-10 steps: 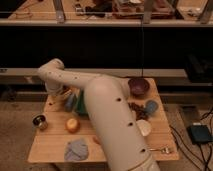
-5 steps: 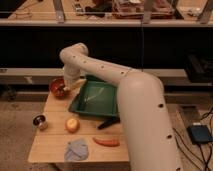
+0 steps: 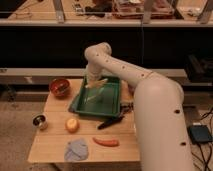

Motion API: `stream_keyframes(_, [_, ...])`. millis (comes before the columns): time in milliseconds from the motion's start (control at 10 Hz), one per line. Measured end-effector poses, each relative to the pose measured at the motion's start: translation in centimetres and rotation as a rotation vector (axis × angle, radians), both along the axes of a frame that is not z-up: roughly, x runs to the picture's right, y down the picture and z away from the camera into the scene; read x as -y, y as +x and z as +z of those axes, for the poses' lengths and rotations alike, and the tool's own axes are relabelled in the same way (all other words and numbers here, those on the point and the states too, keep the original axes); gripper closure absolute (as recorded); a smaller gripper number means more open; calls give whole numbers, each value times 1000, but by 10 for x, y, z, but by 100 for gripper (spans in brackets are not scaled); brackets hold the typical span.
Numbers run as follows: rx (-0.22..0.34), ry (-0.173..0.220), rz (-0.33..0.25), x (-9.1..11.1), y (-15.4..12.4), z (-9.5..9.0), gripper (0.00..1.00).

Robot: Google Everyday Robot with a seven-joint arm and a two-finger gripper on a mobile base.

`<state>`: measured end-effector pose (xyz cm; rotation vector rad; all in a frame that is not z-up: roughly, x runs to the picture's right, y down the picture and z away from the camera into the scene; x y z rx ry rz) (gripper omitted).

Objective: Place banana in purple bowl

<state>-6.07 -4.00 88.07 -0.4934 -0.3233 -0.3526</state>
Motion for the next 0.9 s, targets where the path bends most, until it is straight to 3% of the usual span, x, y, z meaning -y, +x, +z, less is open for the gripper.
stream_keyframes(200, [-44, 2, 16, 1, 32, 9, 100])
stream_keyframes(900, [-55, 13, 11, 3, 25, 10, 100])
